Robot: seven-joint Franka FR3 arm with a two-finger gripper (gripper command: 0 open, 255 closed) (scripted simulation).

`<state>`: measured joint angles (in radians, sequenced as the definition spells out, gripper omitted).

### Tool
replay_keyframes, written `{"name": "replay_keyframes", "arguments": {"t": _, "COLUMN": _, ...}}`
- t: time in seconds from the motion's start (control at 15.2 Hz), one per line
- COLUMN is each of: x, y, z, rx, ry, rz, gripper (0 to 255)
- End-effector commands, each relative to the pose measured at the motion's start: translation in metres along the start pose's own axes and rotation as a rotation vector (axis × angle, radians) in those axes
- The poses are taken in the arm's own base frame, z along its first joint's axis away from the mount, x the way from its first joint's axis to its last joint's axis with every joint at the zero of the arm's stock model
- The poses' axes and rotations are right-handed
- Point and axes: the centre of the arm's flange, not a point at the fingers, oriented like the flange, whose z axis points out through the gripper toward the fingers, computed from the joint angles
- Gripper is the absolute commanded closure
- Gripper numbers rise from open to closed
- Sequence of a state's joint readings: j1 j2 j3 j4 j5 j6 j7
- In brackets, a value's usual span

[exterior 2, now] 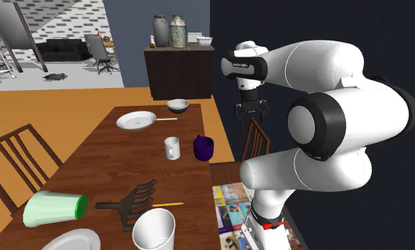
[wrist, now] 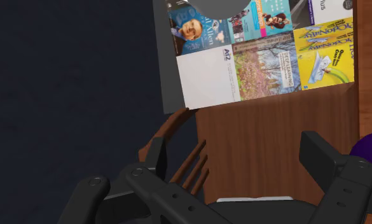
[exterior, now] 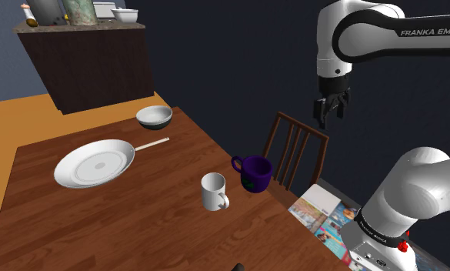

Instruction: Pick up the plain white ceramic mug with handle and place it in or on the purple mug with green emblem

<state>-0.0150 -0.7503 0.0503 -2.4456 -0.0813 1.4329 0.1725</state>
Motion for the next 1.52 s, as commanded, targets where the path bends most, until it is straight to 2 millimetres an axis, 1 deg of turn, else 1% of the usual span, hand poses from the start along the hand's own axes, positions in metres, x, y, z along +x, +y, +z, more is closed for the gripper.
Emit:
{"name": "replay_keyframes", "arguments": {"t": 0.0, "x": 0.0, "y": 0.0, "z": 0.0, "rx": 0.0, "ry": 0.0, "rz": 0.0, "gripper": 0}}
{"name": "replay_keyframes", "arguments": {"t": 0.73, "x": 0.042, "y": -0.124, "z": 0.03, "rx": 0.046, "ry": 0.077, "rz": -0.077, "gripper": 0}}
{"name": "replay_keyframes", "arguments": {"t": 1.45, "x": 0.076, "y": -0.252, "z": 0.051, "rx": 0.092, "ry": 0.155, "rz": -0.155, "gripper": 0}}
